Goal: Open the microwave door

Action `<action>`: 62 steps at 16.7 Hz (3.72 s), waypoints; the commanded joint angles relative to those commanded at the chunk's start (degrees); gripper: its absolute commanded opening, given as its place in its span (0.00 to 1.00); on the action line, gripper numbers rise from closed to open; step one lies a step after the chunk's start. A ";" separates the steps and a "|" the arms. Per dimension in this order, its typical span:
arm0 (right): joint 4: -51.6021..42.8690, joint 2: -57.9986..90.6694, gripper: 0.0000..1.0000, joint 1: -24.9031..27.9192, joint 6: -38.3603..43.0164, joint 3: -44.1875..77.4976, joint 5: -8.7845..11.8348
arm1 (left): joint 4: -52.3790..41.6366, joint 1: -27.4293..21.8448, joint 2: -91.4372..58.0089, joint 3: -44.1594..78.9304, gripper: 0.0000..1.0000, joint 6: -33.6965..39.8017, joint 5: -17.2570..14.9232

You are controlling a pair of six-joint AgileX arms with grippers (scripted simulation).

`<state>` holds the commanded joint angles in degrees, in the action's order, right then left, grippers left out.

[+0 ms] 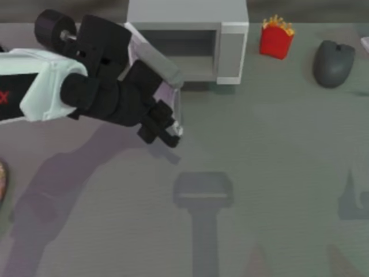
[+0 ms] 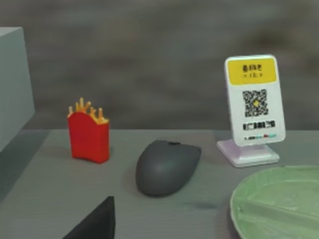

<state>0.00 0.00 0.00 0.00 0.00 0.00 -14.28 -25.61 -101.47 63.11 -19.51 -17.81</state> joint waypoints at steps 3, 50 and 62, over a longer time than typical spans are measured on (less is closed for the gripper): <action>0.00 0.00 1.00 0.00 0.00 0.00 0.00 | 0.00 0.00 0.00 0.00 0.00 0.00 0.00; 0.00 0.00 1.00 0.00 0.00 0.00 0.00 | -1.54 1.34 0.37 -0.53 0.00 -3.71 -3.14; 0.00 0.00 1.00 0.00 0.00 0.00 0.00 | -3.17 3.37 0.61 -0.26 0.00 -7.95 -5.44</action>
<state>0.00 0.00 0.00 0.00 0.00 0.00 -17.45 -22.24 -100.86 62.85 -27.45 -23.25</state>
